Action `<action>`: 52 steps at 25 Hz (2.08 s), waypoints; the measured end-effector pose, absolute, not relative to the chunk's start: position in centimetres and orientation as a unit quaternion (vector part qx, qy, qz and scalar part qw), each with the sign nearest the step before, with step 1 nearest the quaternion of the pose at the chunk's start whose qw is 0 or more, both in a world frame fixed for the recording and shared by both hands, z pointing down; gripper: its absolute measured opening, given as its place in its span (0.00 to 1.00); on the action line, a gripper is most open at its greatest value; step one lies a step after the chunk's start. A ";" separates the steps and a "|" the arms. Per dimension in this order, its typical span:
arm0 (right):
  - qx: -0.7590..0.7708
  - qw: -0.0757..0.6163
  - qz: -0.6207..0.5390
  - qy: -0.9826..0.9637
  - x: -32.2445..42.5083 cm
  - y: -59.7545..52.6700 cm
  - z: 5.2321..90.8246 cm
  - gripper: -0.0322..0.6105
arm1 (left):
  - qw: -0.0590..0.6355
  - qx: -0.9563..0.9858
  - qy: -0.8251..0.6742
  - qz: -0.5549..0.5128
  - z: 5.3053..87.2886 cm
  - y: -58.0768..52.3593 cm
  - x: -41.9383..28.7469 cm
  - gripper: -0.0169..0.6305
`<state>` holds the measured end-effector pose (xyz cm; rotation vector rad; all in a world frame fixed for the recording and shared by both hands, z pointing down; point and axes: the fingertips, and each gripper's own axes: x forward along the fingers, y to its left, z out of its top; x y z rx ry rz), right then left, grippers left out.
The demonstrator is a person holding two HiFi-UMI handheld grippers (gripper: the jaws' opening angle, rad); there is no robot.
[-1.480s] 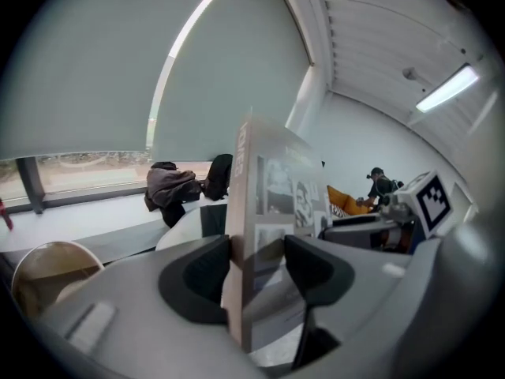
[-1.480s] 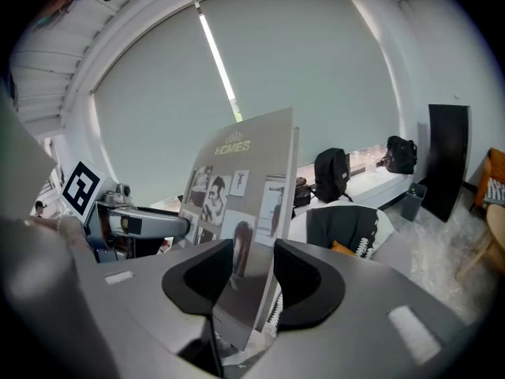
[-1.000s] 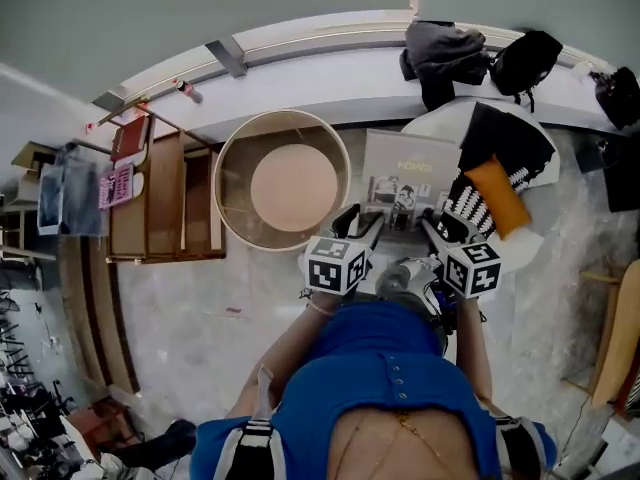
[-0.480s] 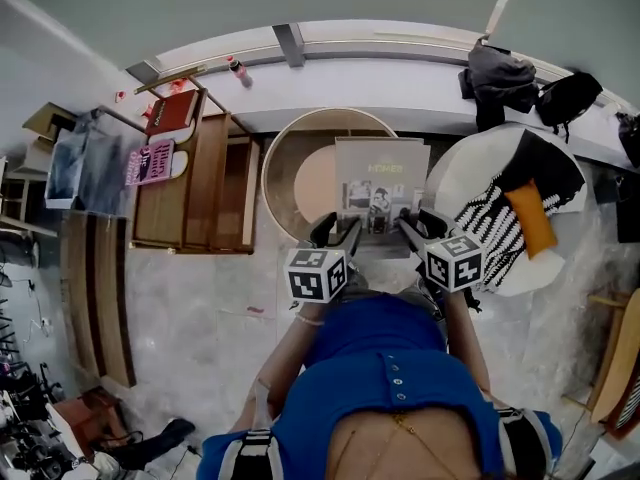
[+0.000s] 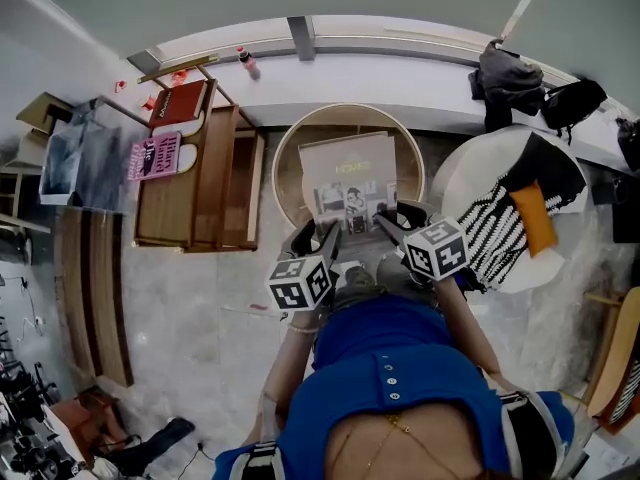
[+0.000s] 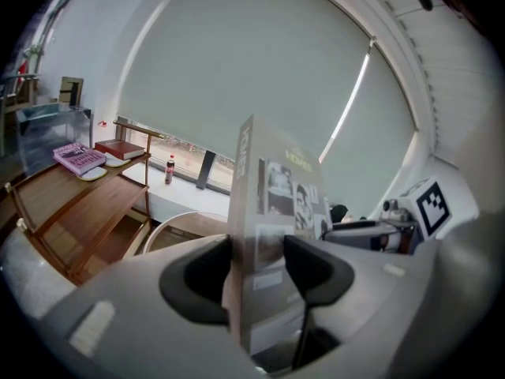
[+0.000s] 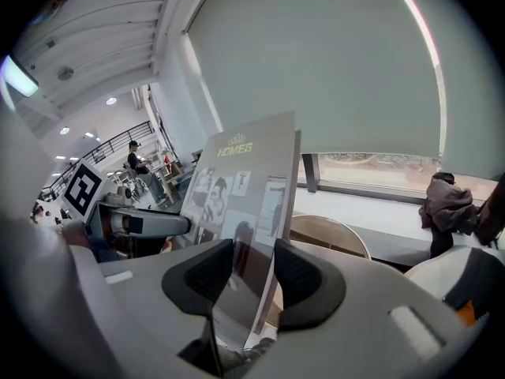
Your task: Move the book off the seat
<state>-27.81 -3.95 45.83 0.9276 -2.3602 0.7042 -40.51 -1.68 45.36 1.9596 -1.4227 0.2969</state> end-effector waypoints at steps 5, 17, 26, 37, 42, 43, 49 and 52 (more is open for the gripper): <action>0.315 0.263 0.249 -0.877 -28.8 -5.0 45.6 0.30 | 0.349 0.738 -0.568 0.106 45.3 -2.0 -41.4 0.35; 0.275 0.272 0.235 -0.892 -27.7 -7.4 44.5 0.30 | 0.346 0.716 -0.600 0.093 44.1 -3.3 -40.0 0.35; 0.265 0.277 0.230 -0.895 -27.1 -7.7 44.4 0.30 | 0.350 0.708 -0.607 0.089 44.0 -3.3 -39.3 0.35; 0.256 0.274 0.229 -0.898 -27.3 -7.9 44.7 0.30 | 0.348 0.699 -0.618 0.088 44.2 -3.2 -39.4 0.35; 0.261 0.274 0.236 -0.895 -27.4 -8.1 45.0 0.30 | 0.351 0.702 -0.612 0.093 44.5 -3.6 -39.5 0.35; 0.262 0.275 0.237 -0.894 -27.3 -8.2 45.1 0.30 | 0.352 0.703 -0.611 0.094 44.6 -3.7 -39.5 0.35; 0.268 0.283 0.249 -0.886 -26.9 -8.9 46.3 0.30 | 0.364 0.703 -0.602 0.104 45.8 -4.6 -39.1 0.35; 0.271 0.290 0.262 -0.880 -26.8 -9.4 47.7 0.30 | 0.372 0.702 -0.597 0.113 47.2 -5.3 -39.1 0.35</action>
